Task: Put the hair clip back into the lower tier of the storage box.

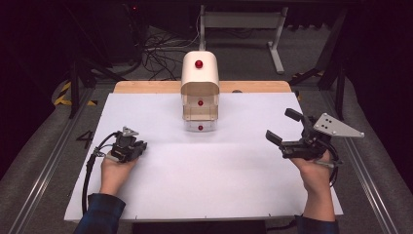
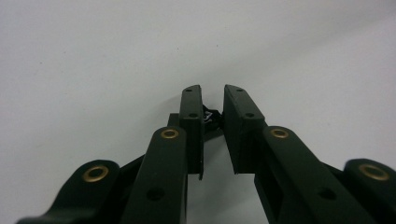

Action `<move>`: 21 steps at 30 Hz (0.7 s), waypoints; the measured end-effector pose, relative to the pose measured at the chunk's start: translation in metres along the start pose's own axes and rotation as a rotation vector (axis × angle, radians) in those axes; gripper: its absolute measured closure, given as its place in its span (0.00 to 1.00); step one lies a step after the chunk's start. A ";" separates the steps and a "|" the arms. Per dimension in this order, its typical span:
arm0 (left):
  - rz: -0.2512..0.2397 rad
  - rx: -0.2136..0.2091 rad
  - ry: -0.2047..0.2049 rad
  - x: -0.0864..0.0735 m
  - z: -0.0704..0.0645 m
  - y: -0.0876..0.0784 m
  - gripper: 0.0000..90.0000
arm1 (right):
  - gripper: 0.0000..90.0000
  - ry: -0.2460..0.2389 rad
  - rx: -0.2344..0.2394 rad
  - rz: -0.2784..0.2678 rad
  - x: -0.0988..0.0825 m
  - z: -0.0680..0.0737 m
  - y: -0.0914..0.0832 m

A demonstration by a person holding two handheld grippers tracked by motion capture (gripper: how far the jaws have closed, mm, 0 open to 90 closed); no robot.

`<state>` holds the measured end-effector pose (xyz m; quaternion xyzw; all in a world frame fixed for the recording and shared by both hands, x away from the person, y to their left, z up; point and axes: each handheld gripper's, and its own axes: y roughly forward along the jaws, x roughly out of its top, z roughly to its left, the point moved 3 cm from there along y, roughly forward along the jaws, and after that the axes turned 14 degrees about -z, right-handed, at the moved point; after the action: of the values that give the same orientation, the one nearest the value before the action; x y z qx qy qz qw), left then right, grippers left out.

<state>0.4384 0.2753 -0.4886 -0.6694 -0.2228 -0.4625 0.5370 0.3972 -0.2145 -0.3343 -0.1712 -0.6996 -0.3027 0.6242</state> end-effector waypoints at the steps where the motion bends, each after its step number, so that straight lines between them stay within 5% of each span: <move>1: 0.002 0.001 0.003 0.000 0.000 0.000 0.87 | 0.00 0.001 0.000 0.000 0.000 0.000 0.000; 21: -0.087 -0.003 0.046 0.010 -0.009 -0.010 0.87 | 0.00 0.004 0.005 -0.004 0.000 0.000 0.000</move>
<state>0.4318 0.2682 -0.4744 -0.6491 -0.2387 -0.5007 0.5205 0.3972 -0.2141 -0.3344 -0.1677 -0.6996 -0.3026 0.6252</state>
